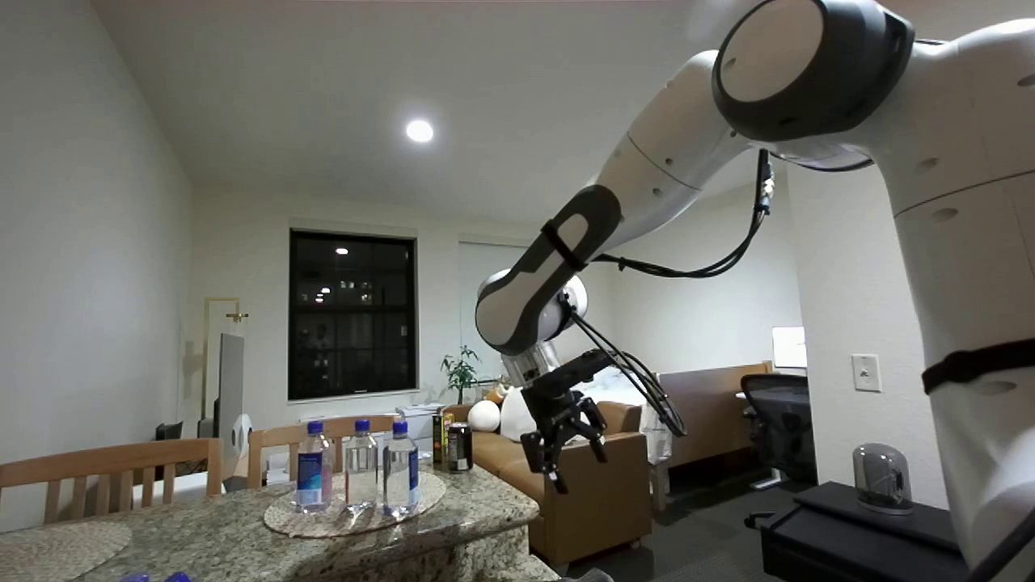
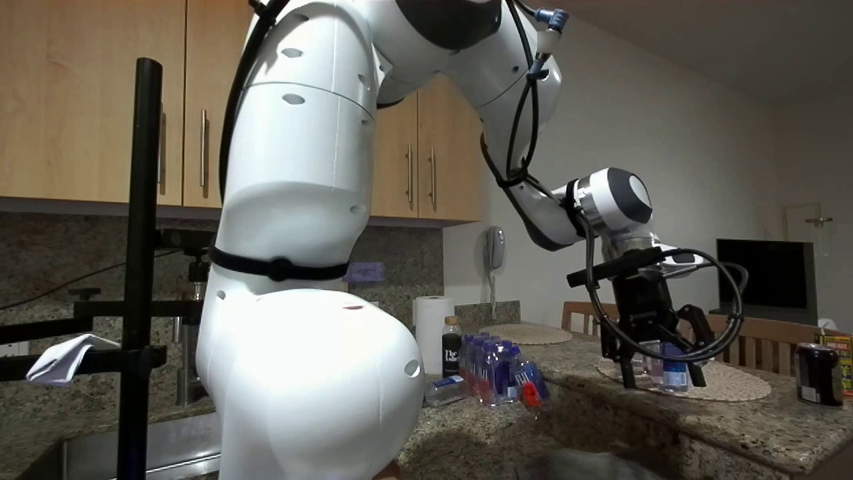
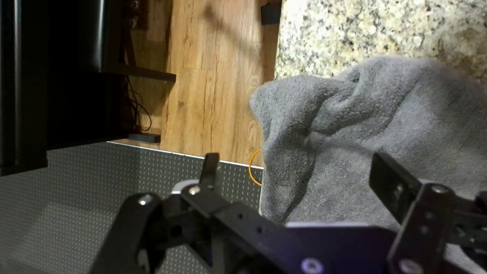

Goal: Unfold the cloth on the counter

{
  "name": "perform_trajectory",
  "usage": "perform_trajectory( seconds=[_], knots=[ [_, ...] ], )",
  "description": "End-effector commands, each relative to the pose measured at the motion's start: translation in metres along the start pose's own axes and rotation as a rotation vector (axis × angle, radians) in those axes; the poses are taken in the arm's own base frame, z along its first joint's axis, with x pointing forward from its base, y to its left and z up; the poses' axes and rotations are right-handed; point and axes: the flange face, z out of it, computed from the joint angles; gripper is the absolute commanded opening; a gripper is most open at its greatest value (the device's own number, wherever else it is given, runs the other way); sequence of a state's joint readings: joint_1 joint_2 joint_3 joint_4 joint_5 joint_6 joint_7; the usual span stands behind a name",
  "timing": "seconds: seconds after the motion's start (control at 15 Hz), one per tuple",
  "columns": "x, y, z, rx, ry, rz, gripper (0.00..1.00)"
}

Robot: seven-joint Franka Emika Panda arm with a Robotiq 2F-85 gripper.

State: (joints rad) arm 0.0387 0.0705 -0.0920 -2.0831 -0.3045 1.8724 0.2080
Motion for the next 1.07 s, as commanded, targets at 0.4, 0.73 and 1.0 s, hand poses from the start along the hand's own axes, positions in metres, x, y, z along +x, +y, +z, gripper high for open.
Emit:
perform_trajectory(
  seconds=[0.4,0.73,1.0],
  knots=[
    [-0.0051,0.0138,-0.0002,-0.005,-0.070,-0.079,1.00],
    [-0.0050,0.0133,-0.0008,-0.006,-0.071,-0.080,1.00],
    [-0.0050,0.0132,-0.0007,-0.006,-0.071,-0.080,1.00]
  ],
)
